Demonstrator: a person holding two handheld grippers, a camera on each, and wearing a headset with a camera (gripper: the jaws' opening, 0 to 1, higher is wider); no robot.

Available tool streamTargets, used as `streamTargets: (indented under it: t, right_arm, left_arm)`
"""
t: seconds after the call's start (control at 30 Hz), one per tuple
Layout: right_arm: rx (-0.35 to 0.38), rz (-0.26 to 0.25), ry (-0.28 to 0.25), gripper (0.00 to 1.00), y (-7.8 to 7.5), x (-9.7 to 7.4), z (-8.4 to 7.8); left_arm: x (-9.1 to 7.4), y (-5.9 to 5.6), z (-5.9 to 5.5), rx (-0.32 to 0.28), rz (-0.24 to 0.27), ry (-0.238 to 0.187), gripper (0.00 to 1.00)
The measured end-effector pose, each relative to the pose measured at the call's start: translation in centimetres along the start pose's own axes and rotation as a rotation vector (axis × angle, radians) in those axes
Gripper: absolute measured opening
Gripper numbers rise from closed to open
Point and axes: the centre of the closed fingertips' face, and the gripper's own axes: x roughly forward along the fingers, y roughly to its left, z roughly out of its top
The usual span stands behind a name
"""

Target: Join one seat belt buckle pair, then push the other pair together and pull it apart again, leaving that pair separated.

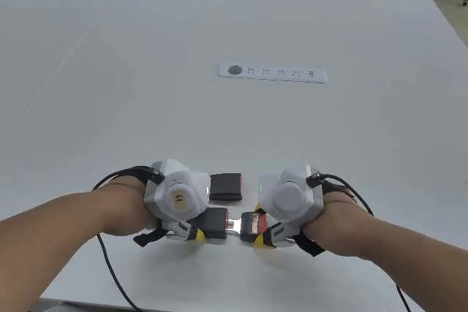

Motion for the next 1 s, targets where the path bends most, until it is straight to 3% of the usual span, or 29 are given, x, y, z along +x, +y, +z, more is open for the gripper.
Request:
streamTargets:
  t: [0.33, 1.0]
  right_arm:
    - [0.000, 0.029, 0.024, 0.31, -0.4, 0.2, 0.2]
    - [-0.013, 0.024, 0.015, 0.31, -0.6, 0.8, 1.5]
  left_arm:
    - [0.1, 0.0, -0.1, 0.010, -0.001, 0.011, 0.33]
    - [0.4, 0.4, -0.4, -0.024, -0.013, -0.009, 0.33]
